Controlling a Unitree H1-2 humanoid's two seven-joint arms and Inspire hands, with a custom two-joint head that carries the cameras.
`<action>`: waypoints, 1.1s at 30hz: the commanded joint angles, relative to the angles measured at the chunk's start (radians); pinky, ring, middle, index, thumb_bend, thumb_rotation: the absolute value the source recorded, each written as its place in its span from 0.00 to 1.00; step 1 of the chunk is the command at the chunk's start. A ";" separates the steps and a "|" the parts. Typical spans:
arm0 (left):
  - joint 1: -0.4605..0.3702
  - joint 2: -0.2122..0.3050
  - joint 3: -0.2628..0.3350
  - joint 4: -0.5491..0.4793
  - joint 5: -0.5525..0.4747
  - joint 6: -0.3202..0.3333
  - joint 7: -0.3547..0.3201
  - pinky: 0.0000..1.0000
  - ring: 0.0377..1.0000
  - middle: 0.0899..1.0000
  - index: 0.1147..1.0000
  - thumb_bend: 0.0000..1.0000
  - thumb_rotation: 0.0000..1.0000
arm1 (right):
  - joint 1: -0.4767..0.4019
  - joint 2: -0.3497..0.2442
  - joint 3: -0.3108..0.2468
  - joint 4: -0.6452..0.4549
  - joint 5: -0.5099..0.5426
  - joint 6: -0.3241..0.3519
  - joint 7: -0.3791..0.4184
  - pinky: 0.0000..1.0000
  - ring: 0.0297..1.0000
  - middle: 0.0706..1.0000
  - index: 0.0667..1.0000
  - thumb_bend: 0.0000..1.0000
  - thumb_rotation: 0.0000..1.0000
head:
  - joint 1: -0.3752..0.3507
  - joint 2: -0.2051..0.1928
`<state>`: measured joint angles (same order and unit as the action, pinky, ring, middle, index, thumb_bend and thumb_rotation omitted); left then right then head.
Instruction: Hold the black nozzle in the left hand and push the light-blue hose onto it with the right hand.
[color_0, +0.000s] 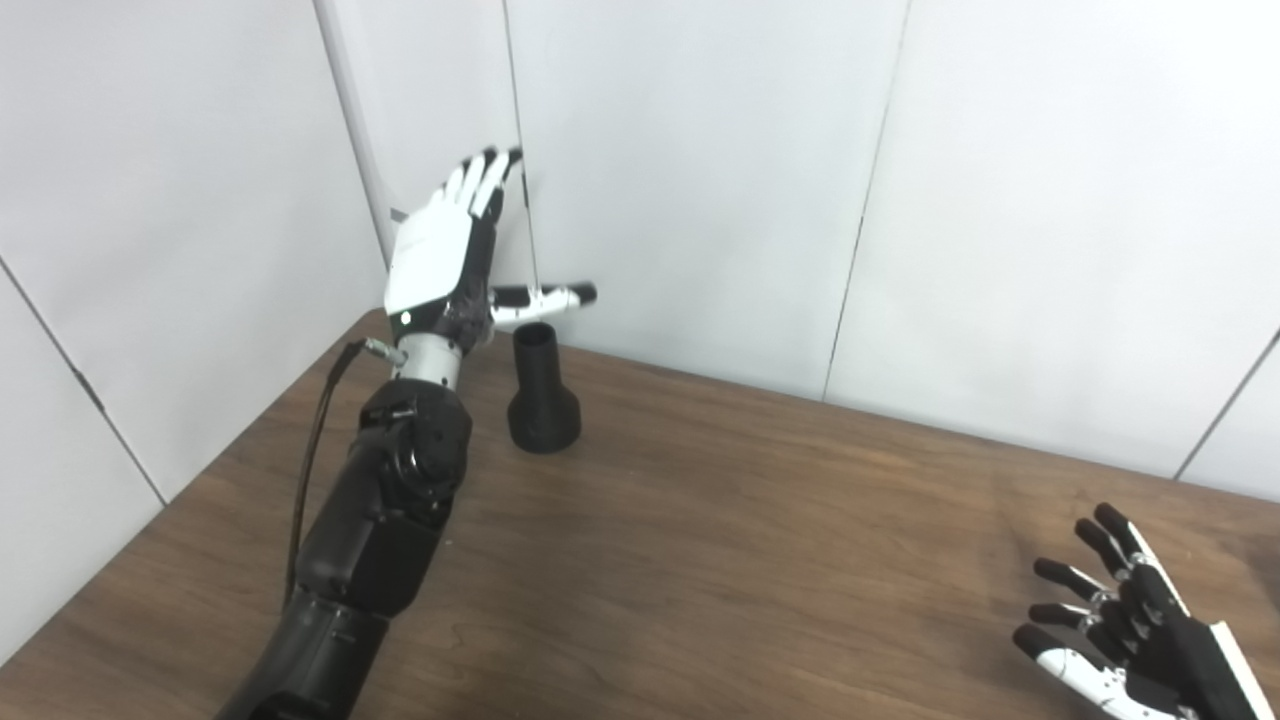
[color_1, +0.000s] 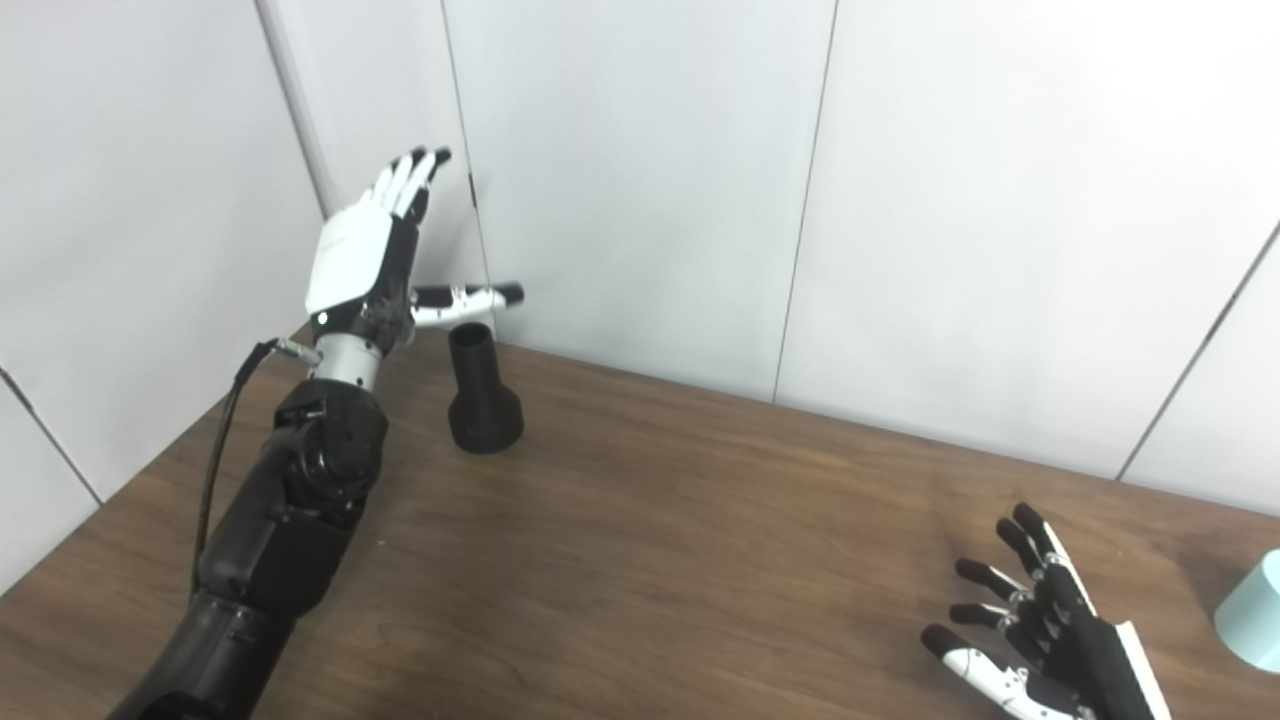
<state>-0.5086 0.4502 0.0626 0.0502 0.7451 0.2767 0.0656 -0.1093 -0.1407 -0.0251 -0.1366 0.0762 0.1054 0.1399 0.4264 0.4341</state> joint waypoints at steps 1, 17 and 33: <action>-0.034 0.046 -0.003 -0.045 0.033 0.063 -0.028 1.00 1.00 1.00 1.00 0.98 0.45 | -0.028 -0.010 -0.007 -0.038 0.009 -0.041 0.004 0.59 0.77 0.94 0.96 0.47 0.00 | -0.001 0.001; -0.021 0.028 -0.006 0.027 0.090 0.193 -0.146 1.00 1.00 1.00 1.00 1.00 0.51 | -0.015 -0.022 -0.015 -0.078 0.026 -0.018 0.006 0.57 0.74 0.92 0.95 0.48 0.00 | 0.008 0.016; 0.031 0.058 -0.053 0.087 0.037 0.188 -0.184 0.96 0.97 0.89 0.85 1.00 0.49 | -0.014 -0.019 -0.015 -0.100 0.023 0.006 0.002 0.57 0.75 0.93 0.95 0.47 0.00 | 0.003 0.033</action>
<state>-0.4500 0.4757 0.0104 0.1370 0.7789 0.4666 -0.1393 -0.1023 -0.1500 -0.0321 -0.1976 0.0932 0.1184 0.1434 0.4310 0.4663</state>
